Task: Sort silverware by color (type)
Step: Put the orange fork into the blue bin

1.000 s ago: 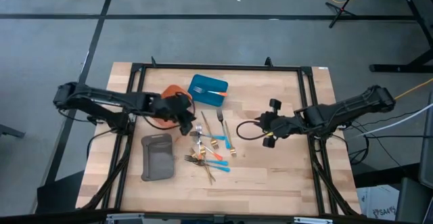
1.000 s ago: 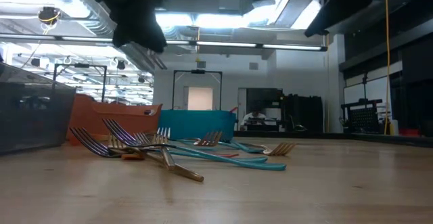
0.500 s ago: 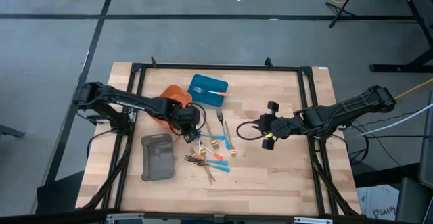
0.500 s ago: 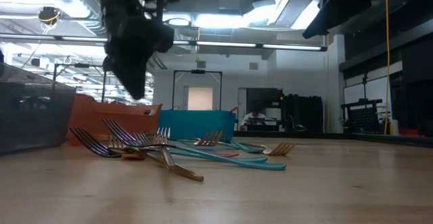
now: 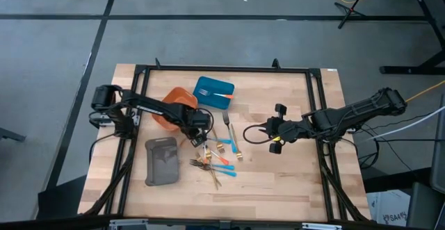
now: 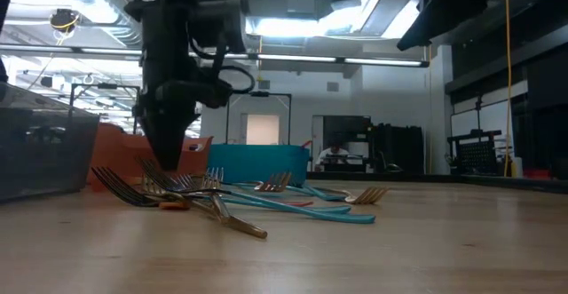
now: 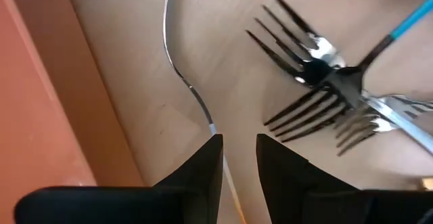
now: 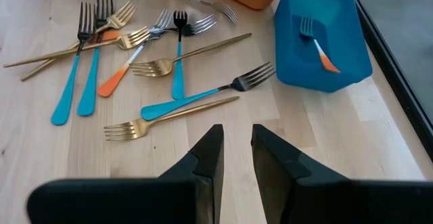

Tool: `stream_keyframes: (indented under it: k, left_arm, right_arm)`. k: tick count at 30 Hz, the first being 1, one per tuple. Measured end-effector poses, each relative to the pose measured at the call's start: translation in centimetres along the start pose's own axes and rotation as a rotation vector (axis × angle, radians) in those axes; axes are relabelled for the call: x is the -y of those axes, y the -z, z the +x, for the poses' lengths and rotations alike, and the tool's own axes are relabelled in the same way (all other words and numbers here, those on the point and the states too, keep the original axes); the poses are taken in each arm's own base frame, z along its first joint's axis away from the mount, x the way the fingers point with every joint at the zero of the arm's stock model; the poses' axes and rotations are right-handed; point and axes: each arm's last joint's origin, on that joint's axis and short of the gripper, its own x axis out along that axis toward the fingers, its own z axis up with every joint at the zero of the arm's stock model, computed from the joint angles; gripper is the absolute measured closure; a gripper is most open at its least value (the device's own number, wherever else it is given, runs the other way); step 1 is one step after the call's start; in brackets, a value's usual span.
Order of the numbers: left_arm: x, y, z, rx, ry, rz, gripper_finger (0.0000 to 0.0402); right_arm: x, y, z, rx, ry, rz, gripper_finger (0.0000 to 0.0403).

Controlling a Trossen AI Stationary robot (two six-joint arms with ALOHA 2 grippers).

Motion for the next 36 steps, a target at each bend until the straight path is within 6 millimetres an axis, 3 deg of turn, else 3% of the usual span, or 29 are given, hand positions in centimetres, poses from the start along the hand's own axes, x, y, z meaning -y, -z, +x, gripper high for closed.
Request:
stream_keyframes:
  k: [27, 36]
  left_arm:
    - [-0.3, -0.3, 0.6, 0.023, -0.060, -0.009, 0.0318]
    - [0.0, -0.4, 2.2, -0.007, -0.072, -0.005, 0.0318]
  right_arm:
    - [0.0, 0.0, 0.0, 0.000, 0.000, 0.000, 0.0336]
    - [0.0, -0.1, 0.0, 0.011, -0.002, 0.005, 0.0336]
